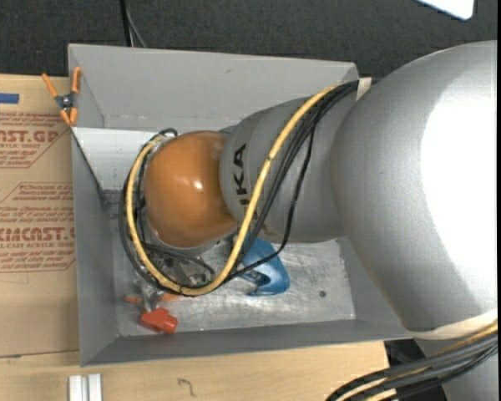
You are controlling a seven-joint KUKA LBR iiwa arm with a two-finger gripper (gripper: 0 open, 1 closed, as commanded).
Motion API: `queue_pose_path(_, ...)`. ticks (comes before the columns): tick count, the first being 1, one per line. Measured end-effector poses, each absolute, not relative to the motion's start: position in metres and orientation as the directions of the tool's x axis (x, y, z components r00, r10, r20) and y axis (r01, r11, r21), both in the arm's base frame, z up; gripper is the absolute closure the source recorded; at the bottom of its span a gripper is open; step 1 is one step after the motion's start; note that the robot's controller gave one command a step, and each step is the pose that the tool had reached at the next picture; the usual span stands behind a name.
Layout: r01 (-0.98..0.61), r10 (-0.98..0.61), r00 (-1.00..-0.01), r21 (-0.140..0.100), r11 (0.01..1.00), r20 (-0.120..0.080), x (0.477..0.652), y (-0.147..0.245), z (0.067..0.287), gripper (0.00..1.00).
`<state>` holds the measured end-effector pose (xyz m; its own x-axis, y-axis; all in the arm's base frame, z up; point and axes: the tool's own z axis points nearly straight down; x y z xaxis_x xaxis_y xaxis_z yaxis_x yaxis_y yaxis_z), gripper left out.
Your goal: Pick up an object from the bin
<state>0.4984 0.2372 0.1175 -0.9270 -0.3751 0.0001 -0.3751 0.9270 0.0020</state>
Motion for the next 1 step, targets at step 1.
queue_pose_path(1, -0.383, -0.383, -0.924, 0.000, 0.924, 0.002, 0.5069, 0.2394, 0.1818, 1.00)
